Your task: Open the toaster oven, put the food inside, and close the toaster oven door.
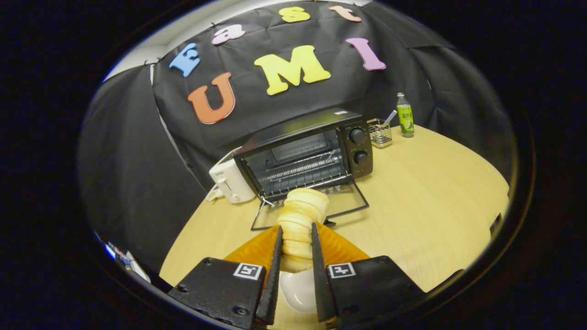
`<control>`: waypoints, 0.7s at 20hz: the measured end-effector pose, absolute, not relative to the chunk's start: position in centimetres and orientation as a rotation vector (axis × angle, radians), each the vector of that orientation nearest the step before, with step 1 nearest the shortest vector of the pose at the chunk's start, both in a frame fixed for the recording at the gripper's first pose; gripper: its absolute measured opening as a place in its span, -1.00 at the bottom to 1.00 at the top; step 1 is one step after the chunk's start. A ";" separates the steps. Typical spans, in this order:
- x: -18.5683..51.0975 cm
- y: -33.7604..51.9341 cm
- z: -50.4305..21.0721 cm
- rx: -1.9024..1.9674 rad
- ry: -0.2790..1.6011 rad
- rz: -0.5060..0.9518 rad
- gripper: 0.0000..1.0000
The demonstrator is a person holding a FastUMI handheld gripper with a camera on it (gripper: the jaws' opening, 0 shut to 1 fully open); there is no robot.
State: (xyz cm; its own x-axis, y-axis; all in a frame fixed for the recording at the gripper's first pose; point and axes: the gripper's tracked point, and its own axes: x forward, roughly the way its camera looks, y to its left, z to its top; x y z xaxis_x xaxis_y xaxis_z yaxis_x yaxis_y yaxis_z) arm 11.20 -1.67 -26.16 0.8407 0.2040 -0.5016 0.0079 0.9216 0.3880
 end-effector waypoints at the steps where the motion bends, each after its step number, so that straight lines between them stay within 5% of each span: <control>1: 12.6 -1.4 -26.1 0.404 0.567 0.109 -0.22; 14: 31.0 0.3 -30.6 0.533 0.609 0.085 -0.22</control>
